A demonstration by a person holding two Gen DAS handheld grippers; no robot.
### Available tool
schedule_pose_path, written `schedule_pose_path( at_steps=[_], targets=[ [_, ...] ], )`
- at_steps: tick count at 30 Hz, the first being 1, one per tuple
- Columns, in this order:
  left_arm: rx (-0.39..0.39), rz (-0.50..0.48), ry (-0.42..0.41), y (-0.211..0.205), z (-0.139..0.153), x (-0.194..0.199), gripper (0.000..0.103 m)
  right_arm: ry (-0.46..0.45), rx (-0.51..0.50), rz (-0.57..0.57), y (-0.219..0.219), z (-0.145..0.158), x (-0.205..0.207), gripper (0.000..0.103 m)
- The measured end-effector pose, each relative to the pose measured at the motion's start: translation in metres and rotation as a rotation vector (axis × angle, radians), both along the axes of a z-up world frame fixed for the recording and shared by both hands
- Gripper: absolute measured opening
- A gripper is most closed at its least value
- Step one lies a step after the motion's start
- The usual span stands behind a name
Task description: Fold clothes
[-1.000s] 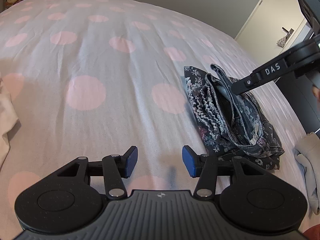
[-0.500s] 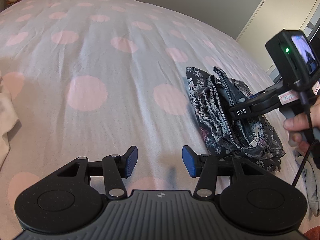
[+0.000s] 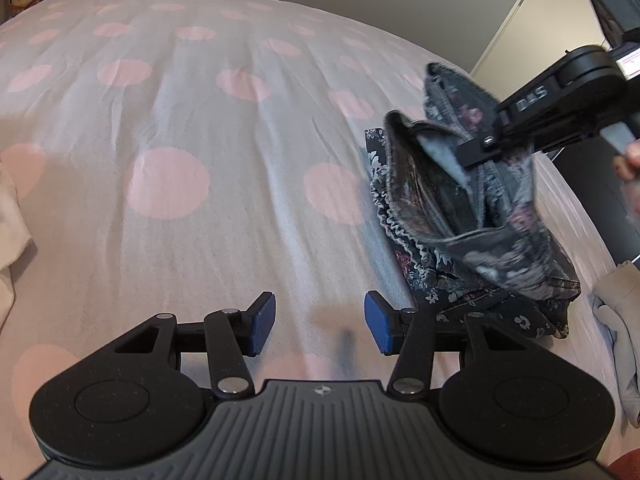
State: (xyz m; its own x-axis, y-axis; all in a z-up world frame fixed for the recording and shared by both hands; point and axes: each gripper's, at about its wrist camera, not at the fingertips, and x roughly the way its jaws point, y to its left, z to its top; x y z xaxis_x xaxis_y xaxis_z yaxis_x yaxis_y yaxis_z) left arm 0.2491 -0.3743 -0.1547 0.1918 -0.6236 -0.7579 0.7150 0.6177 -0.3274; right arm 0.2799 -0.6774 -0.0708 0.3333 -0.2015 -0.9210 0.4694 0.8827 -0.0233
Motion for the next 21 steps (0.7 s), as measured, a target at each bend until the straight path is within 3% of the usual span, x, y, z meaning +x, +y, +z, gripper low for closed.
schedule_pose_path(
  at_steps=[5,6,9,10,11,12,16,17,21],
  targets=[
    [-0.010,0.010,0.017,0.002,-0.004,0.005,0.047,0.047,-0.039,0.021,0.009,-0.038,0.005,0.013],
    [-0.015,0.012,0.023,0.003,-0.005,0.006,0.047,0.032,-0.029,0.026,0.009,-0.038,0.003,0.020],
    [-0.035,0.012,0.033,0.003,-0.007,0.008,0.047,-0.012,-0.022,0.055,0.011,-0.025,-0.008,0.025],
    [-0.041,0.012,0.034,0.003,-0.007,0.009,0.047,-0.027,-0.023,0.067,0.012,-0.019,-0.012,0.030],
    [-0.048,0.012,0.035,0.003,-0.007,0.009,0.047,-0.063,-0.012,0.073,0.013,-0.010,-0.021,0.045],
    [-0.056,0.015,0.032,0.004,-0.006,0.009,0.047,-0.099,-0.002,0.078,0.015,-0.001,-0.031,0.050],
    [-0.081,0.030,0.024,0.008,0.002,0.008,0.047,-0.237,0.032,0.041,0.014,0.026,-0.074,0.053],
    [-0.088,0.034,0.020,0.008,0.004,0.008,0.051,-0.255,0.026,0.024,0.012,0.029,-0.088,0.053],
    [-0.160,0.053,0.044,0.010,0.024,0.002,0.059,-0.286,-0.050,-0.065,-0.002,0.018,-0.144,0.053]
  ],
)
